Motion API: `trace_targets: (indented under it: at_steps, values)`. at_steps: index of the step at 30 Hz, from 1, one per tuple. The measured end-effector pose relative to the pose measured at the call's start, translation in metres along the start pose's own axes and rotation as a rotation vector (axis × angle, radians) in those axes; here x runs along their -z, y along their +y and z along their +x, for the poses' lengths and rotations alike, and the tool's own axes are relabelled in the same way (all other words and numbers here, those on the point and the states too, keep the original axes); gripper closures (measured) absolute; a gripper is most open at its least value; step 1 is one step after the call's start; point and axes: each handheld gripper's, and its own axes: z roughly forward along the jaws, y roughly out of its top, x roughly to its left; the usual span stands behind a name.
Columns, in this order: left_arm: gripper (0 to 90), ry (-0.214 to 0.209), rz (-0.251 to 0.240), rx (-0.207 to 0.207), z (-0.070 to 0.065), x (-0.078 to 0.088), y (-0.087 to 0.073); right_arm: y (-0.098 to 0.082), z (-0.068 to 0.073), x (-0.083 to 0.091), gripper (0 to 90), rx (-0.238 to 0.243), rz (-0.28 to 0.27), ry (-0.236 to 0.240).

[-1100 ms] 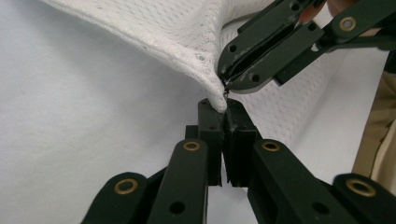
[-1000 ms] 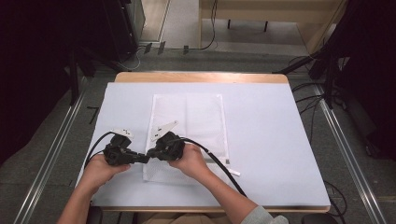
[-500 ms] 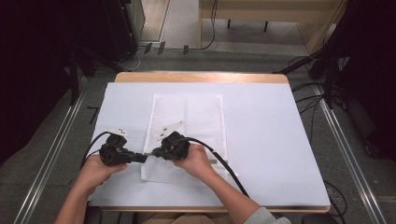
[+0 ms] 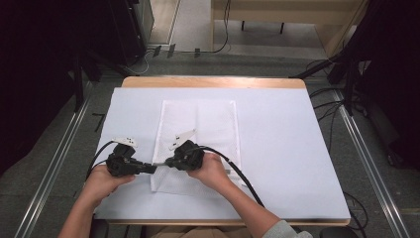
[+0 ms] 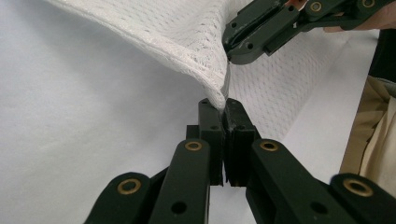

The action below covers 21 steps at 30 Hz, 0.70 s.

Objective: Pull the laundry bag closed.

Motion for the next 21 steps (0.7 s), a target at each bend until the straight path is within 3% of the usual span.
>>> trace_targets:
  at_steps: [21]
  values:
    - [88.3,0.013,-0.007,-0.019,-0.0043,0.0006,-0.0004,-0.0080,-0.0052,0.0066,88.6,0.000,0.019,-0.010]
